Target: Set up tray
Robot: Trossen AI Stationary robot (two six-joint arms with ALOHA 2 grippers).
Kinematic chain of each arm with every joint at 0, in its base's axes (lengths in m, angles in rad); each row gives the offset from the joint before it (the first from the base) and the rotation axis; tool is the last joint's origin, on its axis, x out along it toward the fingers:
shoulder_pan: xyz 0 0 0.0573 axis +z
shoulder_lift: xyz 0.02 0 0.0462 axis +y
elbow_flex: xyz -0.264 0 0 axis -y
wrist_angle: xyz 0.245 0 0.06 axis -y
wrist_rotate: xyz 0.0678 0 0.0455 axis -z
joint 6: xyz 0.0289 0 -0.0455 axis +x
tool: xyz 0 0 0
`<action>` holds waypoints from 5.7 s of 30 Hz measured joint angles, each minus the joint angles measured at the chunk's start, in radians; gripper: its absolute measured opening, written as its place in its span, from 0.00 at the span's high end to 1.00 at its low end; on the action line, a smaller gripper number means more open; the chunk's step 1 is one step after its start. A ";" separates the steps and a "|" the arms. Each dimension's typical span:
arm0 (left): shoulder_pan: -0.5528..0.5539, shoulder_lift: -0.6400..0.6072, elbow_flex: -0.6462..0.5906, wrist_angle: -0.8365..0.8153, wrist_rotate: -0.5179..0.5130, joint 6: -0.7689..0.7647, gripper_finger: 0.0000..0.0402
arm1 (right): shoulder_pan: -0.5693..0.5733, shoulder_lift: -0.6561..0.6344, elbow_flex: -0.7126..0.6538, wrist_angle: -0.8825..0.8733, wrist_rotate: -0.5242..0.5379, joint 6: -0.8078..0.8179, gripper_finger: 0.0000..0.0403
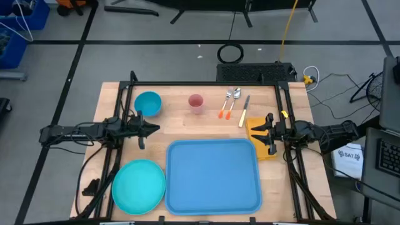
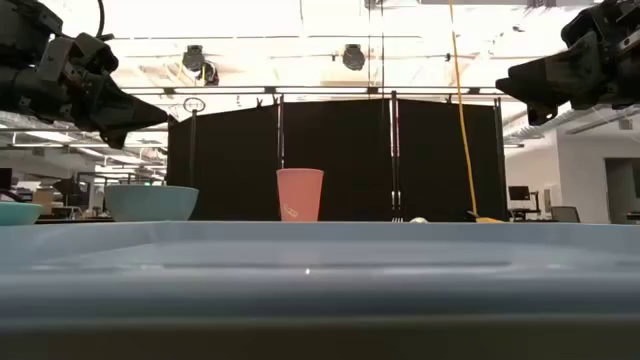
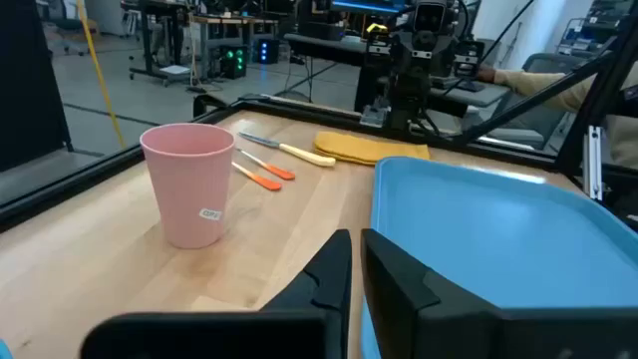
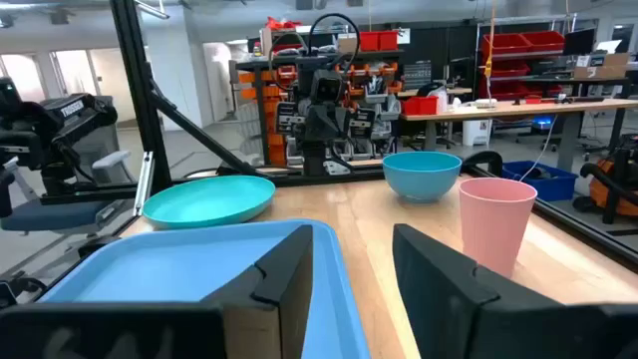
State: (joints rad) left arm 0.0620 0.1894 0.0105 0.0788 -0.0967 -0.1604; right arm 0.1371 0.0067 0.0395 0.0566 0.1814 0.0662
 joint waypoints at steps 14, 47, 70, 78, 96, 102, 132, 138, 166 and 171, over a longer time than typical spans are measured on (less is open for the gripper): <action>0.000 0.000 0.000 0.000 0.000 0.000 0.93 | 0.000 0.000 0.000 0.000 0.000 0.000 0.68; 0.000 0.000 0.000 0.000 0.000 0.000 0.93 | 0.000 0.000 0.000 0.000 0.000 0.000 0.68; 0.000 0.000 0.000 0.000 0.000 0.000 0.93 | 0.000 0.000 0.000 0.000 0.000 0.000 0.68; 0.000 0.000 0.000 0.000 0.000 0.000 0.93 | 0.000 0.000 0.000 0.000 0.000 0.000 0.68; 0.000 0.000 0.000 0.006 0.000 0.000 0.93 | 0.000 0.000 0.000 0.001 0.000 -0.006 0.68; 0.000 0.000 0.000 0.088 -0.013 0.000 0.93 | 0.000 0.000 0.000 0.055 0.002 -0.159 0.68; 0.374 0.765 0.601 -0.235 0.103 -0.377 0.93 | 0.000 0.000 0.000 0.212 0.087 -0.149 0.68; 0.514 1.096 0.877 -0.371 0.330 -0.357 0.93 | 0.000 0.001 0.000 0.191 0.132 -0.143 0.68; 0.483 1.615 1.338 -0.723 0.185 -0.403 0.63 | 0.000 0.001 0.000 0.218 0.132 -0.239 0.68; 0.486 1.626 1.337 -0.718 0.164 -0.427 0.68 | 0.000 0.001 0.000 0.218 0.132 -0.239 0.68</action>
State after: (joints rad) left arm 0.5482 1.8153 1.3473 -0.6388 0.0673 -0.5875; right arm 0.1368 0.0074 0.0395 0.2745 0.3134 -0.1730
